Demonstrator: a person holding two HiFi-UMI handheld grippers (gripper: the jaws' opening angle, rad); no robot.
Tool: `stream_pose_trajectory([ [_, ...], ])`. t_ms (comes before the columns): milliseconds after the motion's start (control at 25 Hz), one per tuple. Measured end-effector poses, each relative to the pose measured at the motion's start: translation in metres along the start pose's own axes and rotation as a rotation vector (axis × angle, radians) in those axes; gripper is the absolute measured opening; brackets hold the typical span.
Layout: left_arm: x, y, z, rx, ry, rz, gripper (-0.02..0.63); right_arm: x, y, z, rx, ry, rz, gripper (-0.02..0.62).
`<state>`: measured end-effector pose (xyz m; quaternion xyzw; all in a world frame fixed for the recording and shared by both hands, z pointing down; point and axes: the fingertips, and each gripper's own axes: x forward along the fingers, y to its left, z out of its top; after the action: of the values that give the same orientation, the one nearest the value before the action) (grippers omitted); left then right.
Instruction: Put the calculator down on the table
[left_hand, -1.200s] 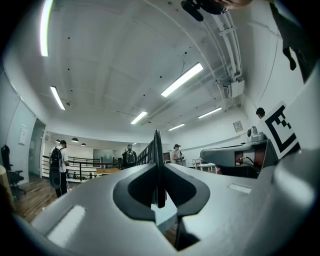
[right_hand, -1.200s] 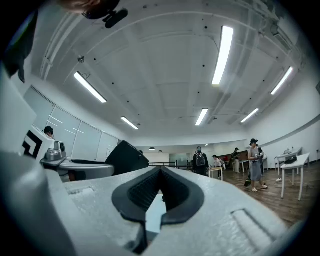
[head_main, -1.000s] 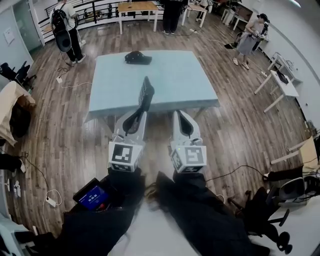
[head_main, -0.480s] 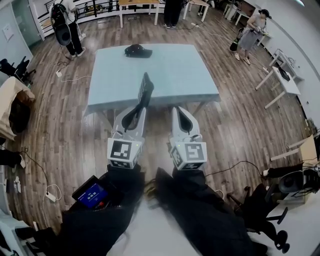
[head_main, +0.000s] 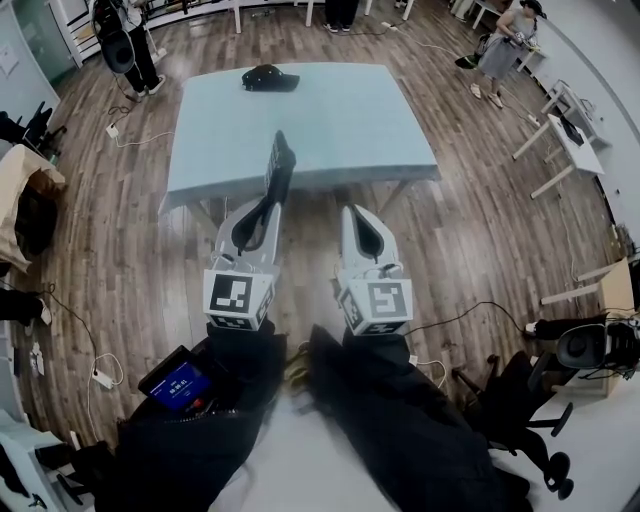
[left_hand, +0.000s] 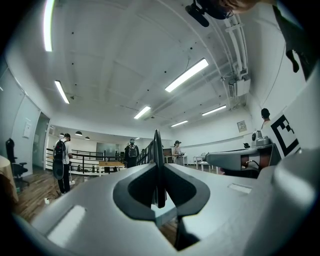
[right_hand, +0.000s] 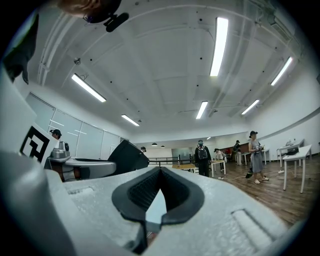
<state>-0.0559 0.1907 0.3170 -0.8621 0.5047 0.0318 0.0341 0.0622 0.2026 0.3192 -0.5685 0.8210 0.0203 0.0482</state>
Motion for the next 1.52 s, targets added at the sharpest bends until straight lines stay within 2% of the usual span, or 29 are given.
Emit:
stream_pose_trajectory([
  [640, -0.004, -0.022, -0.031, -0.009, 0.048, 0.04, 0.044, -0.021, -0.014, -0.04, 0.035, 0.061, 0.039, -0.002],
  [880, 0.003, -0.026, -0.027, -0.015, 0.04, 0.039, 0.044, -0.018, -0.022, -0.044, 0.036, 0.074, 0.032, 0.0],
  [1520, 0.078, 0.016, -0.04, -0.028, 0.019, 0.007, 0.044, 0.055, -0.058, -0.058, 0.023, 0.085, -0.012, -0.002],
])
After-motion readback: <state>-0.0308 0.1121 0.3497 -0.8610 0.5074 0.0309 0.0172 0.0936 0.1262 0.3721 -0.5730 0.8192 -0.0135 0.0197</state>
